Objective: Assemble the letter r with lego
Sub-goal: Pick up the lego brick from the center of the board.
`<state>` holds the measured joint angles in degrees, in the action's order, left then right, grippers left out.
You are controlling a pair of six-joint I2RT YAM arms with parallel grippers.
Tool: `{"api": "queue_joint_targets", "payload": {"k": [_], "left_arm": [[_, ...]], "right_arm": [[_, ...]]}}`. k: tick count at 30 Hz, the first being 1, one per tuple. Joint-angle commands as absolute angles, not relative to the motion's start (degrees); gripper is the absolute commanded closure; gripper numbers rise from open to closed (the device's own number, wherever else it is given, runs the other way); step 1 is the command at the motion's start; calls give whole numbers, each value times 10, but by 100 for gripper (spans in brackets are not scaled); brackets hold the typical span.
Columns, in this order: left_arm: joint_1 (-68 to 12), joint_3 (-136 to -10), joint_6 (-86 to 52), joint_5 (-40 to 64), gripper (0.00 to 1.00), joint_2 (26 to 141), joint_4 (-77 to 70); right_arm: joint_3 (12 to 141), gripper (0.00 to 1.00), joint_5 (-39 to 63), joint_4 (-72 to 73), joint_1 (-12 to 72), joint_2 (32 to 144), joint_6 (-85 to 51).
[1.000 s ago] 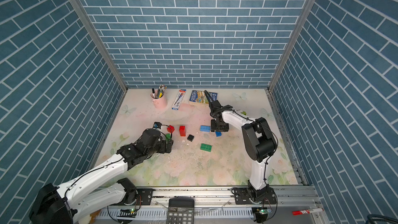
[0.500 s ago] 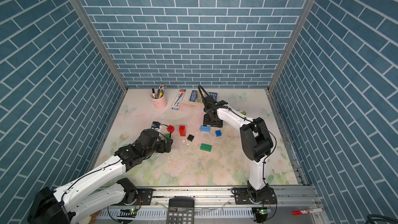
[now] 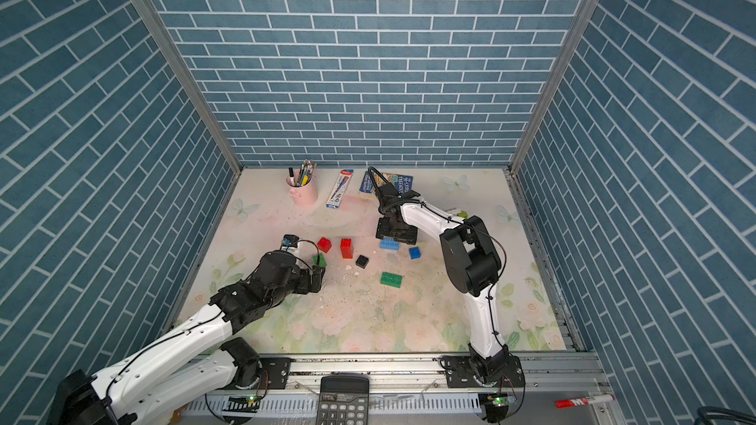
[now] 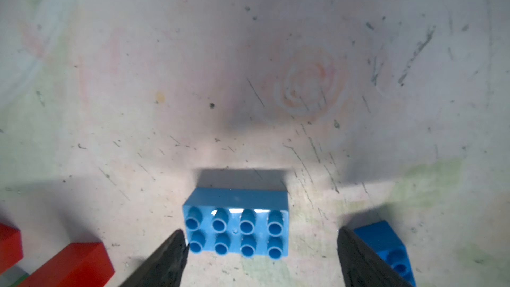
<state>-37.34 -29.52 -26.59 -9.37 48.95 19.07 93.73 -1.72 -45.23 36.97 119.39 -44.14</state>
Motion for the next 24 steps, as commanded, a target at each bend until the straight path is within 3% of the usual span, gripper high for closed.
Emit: {"api": "queue_joint_targets", "payload": {"k": [1, 19, 24], "left_arm": [[-369, -285, -271, -101, 0, 485, 197], [-369, -278, -268, -102, 1, 485, 189], [-369, -277, -267, -102, 0, 483, 189]], "right_arm": [[964, 14, -30, -482, 382, 1211, -462], [999, 26, -51, -529, 398, 1252, -468], [996, 36, -58, -527, 400, 1252, -466]]}}
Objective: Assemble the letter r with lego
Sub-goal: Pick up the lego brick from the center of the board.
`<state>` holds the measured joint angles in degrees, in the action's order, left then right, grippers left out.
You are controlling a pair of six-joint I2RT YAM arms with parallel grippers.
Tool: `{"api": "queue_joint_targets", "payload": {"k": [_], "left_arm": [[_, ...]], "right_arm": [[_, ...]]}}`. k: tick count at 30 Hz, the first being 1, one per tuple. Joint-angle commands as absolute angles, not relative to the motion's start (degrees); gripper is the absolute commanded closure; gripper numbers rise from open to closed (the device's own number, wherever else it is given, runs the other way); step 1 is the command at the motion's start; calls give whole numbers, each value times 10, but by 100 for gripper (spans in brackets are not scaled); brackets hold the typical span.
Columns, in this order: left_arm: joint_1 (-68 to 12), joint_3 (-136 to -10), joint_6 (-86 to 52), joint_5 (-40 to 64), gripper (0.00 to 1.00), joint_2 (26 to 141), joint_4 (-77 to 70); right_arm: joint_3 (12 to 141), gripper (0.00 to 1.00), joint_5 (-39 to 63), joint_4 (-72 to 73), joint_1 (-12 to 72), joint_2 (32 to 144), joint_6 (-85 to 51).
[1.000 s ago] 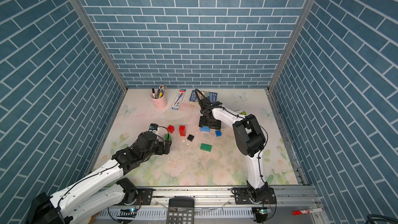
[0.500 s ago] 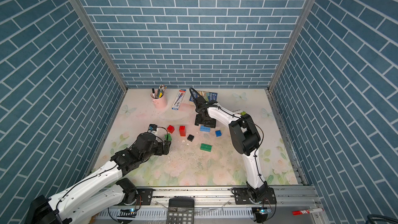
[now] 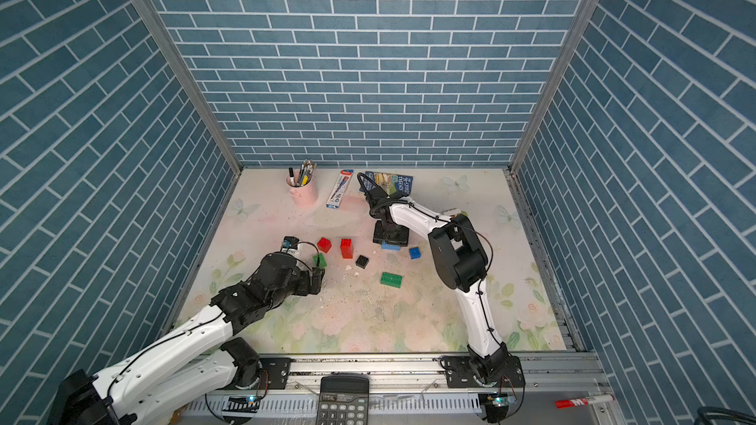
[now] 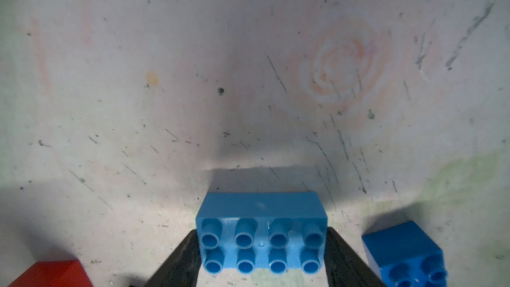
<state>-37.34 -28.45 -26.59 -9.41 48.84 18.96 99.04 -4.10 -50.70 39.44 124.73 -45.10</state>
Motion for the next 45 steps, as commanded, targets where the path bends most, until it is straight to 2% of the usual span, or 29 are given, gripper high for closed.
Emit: {"api": "queue_joint_targets", "payload": {"k": [1, 5, 8, 13, 17, 24, 31, 34, 45], "left_arm": [[-369, -277, -268, -102, 0, 483, 189], [-368, -277, -268, -102, 0, 484, 189], [-369, -278, -268, -102, 0, 482, 192], [-369, -278, -271, -104, 0, 475, 197], [-369, -278, -271, -106, 0, 471, 199], [-369, -279, -268, -108, 0, 471, 200], [-369, -282, -268, -110, 1, 474, 202], [-369, -284, -268, -109, 1, 475, 203], [-369, -296, -267, -92, 0, 467, 200]], "right_arm": [[996, 40, -58, -527, 400, 1252, -465], [1004, 42, -54, -533, 400, 1253, -457], [1003, 35, -51, -531, 399, 1270, -454], [998, 33, -47, -522, 400, 1268, -454], [997, 28, -47, -519, 400, 1264, -451], [994, 29, -46, -517, 399, 1261, -444], [997, 52, -45, -518, 399, 1261, -431], [1001, 59, -49, -521, 400, 1260, -410], [925, 67, -84, -534, 396, 1106, -299]]}}
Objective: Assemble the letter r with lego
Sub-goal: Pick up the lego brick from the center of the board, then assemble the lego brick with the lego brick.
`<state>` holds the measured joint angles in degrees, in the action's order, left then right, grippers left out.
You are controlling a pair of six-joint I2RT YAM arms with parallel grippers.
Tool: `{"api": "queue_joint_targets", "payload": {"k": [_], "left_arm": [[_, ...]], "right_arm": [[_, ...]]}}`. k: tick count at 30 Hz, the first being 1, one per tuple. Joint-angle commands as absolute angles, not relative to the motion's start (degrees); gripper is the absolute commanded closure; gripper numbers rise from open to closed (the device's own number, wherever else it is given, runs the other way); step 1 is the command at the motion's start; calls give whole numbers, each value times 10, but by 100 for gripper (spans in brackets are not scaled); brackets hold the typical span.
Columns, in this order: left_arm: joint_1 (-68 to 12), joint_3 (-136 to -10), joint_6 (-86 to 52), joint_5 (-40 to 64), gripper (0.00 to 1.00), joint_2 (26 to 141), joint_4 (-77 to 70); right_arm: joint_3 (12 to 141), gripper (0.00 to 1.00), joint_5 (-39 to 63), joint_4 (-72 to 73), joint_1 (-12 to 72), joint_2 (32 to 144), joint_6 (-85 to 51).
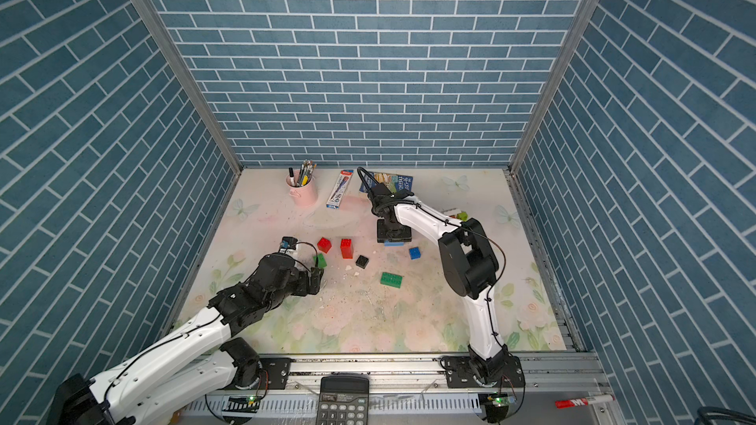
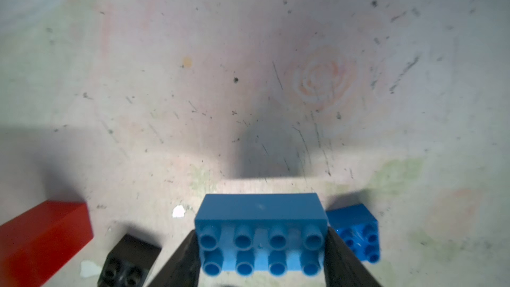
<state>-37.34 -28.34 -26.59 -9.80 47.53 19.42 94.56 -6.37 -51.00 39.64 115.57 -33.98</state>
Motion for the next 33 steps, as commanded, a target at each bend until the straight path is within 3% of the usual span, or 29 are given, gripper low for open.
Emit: {"api": "queue_joint_targets", "payload": {"k": [1, 8, 13, 19, 33], "left_arm": [[-369, -298, -268, -88, 1, 465, 198], [-374, -294, -286, -47, 0, 463, 172], [-416, -297, -299, -78, 0, 472, 166], [-459, -307, -305, -116, 0, 489, 178], [-460, -305, -307, -143, 1, 468, 195]], "right_arm": [[907, 67, -84, -531, 395, 1093, -297], [803, 69, -62, -493, 392, 1040, -276], [761, 70, -35, -463, 381, 1015, -261], [760, 71, -11, -447, 366, 1025, -240], [791, 72, 19, -448, 345, 1060, -223]]}}
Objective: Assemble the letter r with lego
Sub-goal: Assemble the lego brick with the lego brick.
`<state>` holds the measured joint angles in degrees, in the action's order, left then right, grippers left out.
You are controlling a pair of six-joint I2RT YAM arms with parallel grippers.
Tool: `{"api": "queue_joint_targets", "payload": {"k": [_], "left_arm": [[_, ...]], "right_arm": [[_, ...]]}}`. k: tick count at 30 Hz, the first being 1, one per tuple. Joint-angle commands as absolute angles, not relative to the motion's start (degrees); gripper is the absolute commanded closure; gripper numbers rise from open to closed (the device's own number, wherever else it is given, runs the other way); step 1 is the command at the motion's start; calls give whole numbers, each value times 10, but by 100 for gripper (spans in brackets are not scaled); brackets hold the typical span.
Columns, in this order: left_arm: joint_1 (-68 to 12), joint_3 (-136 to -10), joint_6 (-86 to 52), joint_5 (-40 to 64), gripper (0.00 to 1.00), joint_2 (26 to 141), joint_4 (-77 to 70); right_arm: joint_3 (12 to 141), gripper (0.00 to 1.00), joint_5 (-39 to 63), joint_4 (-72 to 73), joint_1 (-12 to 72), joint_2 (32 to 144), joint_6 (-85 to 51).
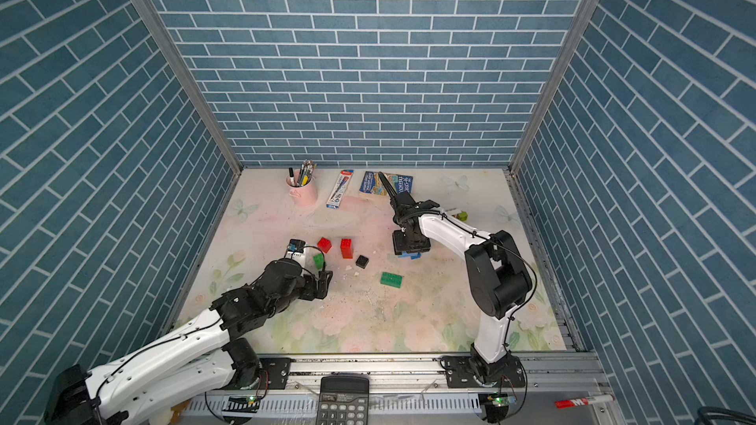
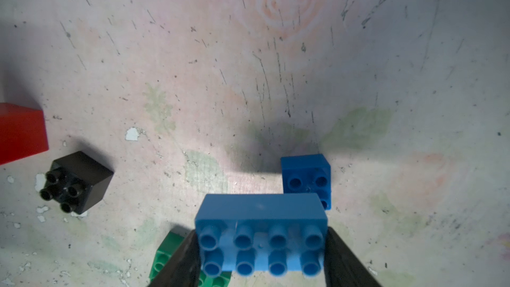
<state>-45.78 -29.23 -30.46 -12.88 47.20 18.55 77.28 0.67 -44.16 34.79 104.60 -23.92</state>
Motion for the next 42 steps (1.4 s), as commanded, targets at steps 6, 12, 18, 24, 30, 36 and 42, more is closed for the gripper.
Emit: {"api": "queue_joint_targets", "payload": {"k": [6, 12, 18, 24, 30, 36, 42], "left_arm": [[-460, -302, -307, -151, 0, 465, 197], [-460, -302, -306, -154, 0, 462, 200], [-460, -301, -305, -158, 1, 460, 203], [-461, -304, -302, -159, 1, 458, 205], [-460, -306, -301, -160, 0, 461, 205], [-460, -306, -302, -160, 0, 464, 204], [-460, -305, -300, -162, 0, 464, 201]], "right_arm": [[794, 72, 24, -451, 345, 1073, -222], [793, 73, 24, -451, 344, 1079, -224], [800, 73, 25, -454, 341, 1089, -223], [801, 73, 25, -455, 338, 1098, -219], [803, 73, 24, -458, 337, 1100, -216], [794, 73, 22, -458, 337, 1101, -215], [788, 73, 9, -459, 336, 1099, -208]]}}
